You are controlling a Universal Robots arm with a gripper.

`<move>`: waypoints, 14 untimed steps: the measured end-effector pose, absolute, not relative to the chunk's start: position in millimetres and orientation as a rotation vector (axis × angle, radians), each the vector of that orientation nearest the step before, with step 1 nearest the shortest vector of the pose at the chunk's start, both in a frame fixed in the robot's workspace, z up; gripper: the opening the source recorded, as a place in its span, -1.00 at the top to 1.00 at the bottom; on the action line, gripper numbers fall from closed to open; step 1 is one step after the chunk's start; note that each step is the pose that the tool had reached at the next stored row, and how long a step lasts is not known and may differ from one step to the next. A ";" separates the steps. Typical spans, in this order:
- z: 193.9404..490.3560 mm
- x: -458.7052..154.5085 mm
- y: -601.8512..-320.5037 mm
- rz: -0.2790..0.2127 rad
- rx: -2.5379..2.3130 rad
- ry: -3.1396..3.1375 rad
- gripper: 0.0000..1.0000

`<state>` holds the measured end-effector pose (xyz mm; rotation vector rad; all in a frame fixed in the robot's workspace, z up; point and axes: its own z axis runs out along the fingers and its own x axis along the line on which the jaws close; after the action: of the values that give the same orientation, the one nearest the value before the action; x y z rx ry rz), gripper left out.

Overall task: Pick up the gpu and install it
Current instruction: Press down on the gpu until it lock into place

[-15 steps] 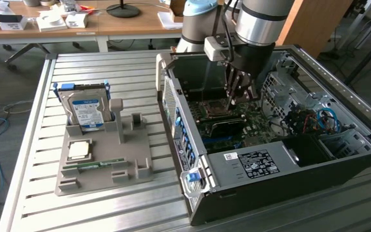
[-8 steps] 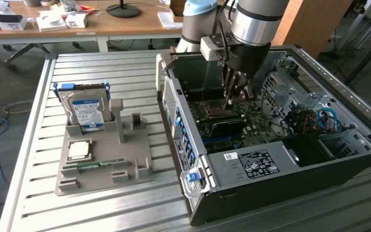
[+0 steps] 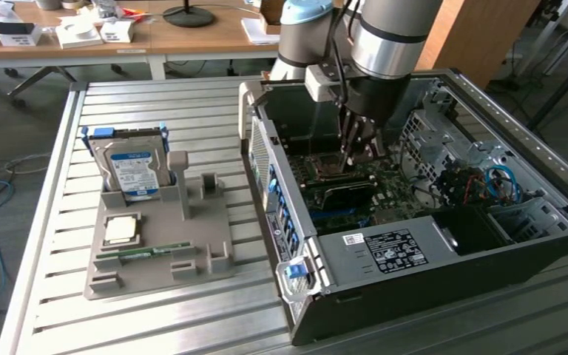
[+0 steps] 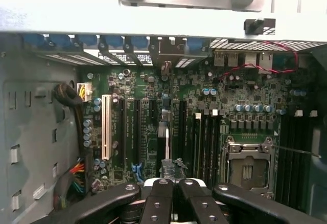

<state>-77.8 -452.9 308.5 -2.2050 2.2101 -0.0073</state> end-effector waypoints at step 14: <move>296.7 -78.5 -452.9 -0.007 -2.204 2.210 0.79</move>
<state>-78.5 -452.9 296.7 -2.2043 2.2102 -0.0072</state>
